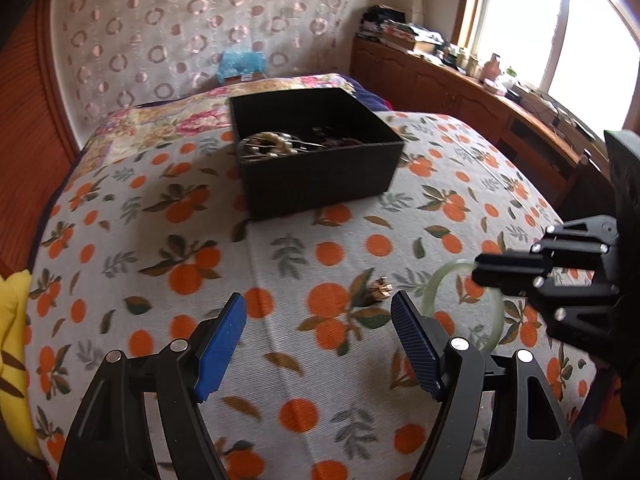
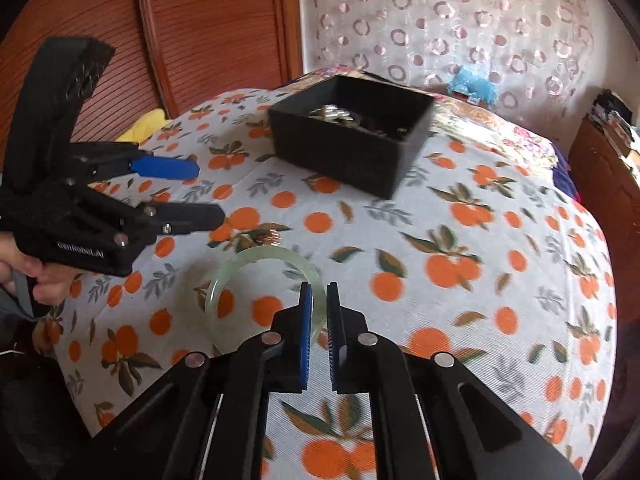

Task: Organize jewelry
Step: 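Grasp the jade bangle with the right tool while the left tool approaches the gold ring, then drop the jade bangle into the box with the right tool while the left tool drops the gold ring in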

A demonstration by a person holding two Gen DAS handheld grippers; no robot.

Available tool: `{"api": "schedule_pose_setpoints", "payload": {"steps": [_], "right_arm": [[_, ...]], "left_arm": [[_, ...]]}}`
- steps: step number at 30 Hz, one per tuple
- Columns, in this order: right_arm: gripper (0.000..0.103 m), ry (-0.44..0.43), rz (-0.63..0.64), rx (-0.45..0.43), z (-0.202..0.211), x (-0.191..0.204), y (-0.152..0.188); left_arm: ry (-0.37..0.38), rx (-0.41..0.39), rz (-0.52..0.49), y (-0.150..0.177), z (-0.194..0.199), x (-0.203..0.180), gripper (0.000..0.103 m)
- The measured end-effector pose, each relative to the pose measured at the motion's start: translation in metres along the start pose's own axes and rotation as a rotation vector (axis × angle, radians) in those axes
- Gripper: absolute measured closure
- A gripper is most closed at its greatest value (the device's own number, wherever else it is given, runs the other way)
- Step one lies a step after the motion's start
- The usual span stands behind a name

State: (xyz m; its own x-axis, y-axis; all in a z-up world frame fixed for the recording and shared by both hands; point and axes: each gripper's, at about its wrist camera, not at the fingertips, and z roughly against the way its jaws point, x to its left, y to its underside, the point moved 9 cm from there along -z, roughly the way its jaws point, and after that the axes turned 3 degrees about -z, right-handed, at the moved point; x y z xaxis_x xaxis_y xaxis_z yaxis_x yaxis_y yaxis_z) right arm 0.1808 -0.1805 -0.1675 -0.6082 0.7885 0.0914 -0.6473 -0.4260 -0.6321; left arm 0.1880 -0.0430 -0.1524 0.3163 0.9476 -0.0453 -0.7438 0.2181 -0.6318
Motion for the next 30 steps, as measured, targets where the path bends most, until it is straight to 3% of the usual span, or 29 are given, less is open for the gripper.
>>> {"api": "schedule_pose_setpoints", "payload": {"steps": [3,9,15,19,30], "right_arm": [[0.095,0.024,-0.025,-0.006,0.008,-0.019,0.005],[0.095,0.047,-0.078,-0.018,0.012,-0.044,0.011],[0.095,0.052,-0.089,-0.030,0.015,-0.055,0.010],[0.094,0.050,-0.093,-0.034,0.012,-0.058,0.006],[0.094,0.043,-0.086,-0.052,0.012,-0.060,-0.009]], "left_arm": [[0.027,0.026,-0.022,0.000,-0.010,-0.013,0.051],[0.057,0.048,-0.047,0.000,-0.021,-0.029,0.062],[0.061,0.061,-0.073,-0.003,-0.029,-0.039,0.082],[0.054,0.068,-0.090,-0.006,-0.032,-0.040,0.089],[0.056,0.030,-0.046,-0.016,-0.025,-0.031,0.089]]}}
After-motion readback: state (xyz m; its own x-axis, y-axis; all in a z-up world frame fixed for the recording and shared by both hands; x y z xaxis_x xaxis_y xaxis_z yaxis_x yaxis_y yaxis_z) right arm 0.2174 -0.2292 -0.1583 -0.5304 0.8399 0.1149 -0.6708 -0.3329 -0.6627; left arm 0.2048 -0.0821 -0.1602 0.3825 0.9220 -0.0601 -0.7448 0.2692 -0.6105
